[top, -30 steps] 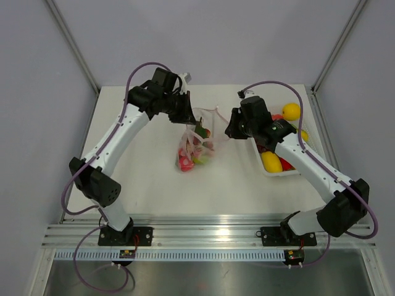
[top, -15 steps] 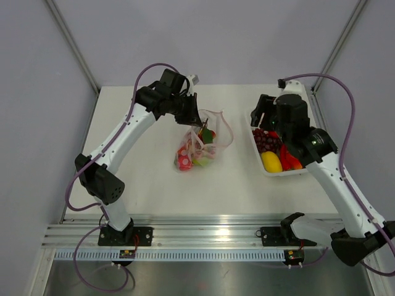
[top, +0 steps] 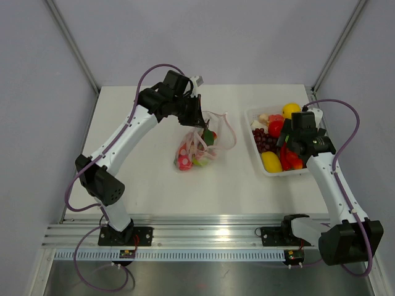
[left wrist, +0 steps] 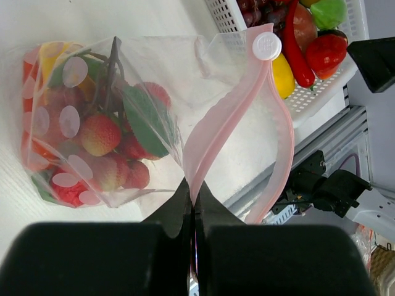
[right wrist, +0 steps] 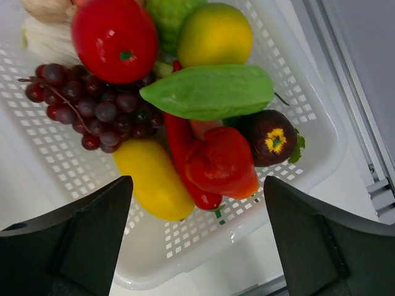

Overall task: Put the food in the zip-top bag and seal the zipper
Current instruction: Pick up the fake fruit from the bin.

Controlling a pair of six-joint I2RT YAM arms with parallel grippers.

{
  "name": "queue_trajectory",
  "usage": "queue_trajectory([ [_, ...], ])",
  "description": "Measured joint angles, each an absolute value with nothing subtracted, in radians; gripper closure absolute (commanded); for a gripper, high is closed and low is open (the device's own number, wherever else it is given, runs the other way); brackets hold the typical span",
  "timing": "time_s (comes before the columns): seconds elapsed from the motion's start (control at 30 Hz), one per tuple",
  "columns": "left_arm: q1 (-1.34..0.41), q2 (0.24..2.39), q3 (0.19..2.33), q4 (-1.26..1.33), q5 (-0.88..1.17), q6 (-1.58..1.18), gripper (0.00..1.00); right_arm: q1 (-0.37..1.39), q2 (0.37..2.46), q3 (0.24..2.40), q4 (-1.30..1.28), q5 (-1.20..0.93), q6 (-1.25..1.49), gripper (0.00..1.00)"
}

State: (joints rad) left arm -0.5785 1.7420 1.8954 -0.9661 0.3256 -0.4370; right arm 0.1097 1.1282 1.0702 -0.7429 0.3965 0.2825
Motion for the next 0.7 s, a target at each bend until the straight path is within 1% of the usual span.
queue_trajectory([
  [0.23, -0.603, 1.742, 1.895, -0.963, 0.328, -0.437, 1.0, 0.072, 1.169, 1.01, -0.73, 0.393, 0.264, 0.03],
  [0.47, -0.603, 1.742, 1.895, -0.963, 0.329, -0.437, 1.0, 0.028, 1.266, 0.971, -0.692, 0.338, 0.241, 0.06],
  [0.57, -0.605, 1.742, 1.895, -0.963, 0.329, -0.437, 1.0, 0.018, 1.291, 0.971, -0.671, 0.319, 0.234, 0.12],
  [0.6, -0.606, 1.742, 1.895, -0.962, 0.329, -0.437, 1.0, 0.016, 1.301, 0.971, -0.666, 0.316, 0.23, 0.14],
  [0.63, -0.607, 1.742, 1.895, -0.962, 0.33, -0.437, 1.0, 0.014, 1.309, 0.971, -0.661, 0.315, 0.225, 0.2],
  [0.7, -0.609, 1.742, 1.895, -0.962, 0.33, -0.437, 1.0, 0.011, 1.316, 0.971, -0.654, 0.311, 0.22, 0.25],
])
